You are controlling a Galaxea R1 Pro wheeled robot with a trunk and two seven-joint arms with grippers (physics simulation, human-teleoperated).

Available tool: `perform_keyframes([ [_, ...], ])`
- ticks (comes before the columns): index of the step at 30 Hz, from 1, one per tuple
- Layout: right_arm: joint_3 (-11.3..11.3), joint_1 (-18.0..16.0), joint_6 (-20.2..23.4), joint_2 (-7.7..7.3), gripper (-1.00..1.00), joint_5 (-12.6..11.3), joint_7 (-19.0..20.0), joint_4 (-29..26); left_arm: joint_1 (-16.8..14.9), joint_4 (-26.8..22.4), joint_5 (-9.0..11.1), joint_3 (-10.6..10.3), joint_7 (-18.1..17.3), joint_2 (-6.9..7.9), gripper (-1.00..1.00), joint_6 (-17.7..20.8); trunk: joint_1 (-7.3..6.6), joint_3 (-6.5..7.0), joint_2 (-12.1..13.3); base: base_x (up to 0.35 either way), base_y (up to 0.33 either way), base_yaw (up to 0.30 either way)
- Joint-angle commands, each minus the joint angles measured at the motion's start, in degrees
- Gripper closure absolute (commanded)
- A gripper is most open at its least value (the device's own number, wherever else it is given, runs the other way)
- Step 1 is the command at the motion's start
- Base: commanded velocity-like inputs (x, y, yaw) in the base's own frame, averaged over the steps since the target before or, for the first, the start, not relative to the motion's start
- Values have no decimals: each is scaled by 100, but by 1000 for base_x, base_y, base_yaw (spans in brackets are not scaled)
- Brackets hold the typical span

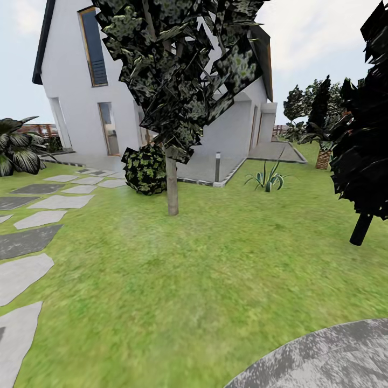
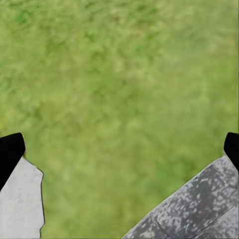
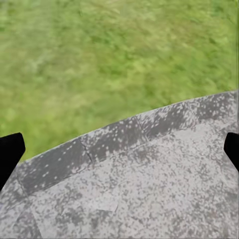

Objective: In the garden, pick up the pesticide atomizer on the floor and spray pesticide onto both trees until each tree trunk is fully covered.

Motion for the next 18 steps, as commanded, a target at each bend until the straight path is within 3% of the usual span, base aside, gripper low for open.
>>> perform_keyframes([
  [1, 0, -9, -21, 0, -100, -3, 0, -11, -24, -116, 0, -3, 18, -2, -100, -8, 0, 0, 0, 0, 0, 0],
  [6, -8, -31, -50, 0, -100, -12, 0, 11, -87, -333, 17, -4, 52, -29, -100, -37, 0, 0, 0, 0, 0, 0],
  [8, -8, -32, -54, 3, -100, -14, 0, 41, -91, -313, 6, -12, 45, -105, -100, -26, 0, 0, 0, 0, 0, 0],
  [18, 9, -33, -52, 85, -100, -13, -3, 293, -93, 325, 40, 14, 73, -205, -100, -38, 0, -41, 0, 0, 0, 141],
])
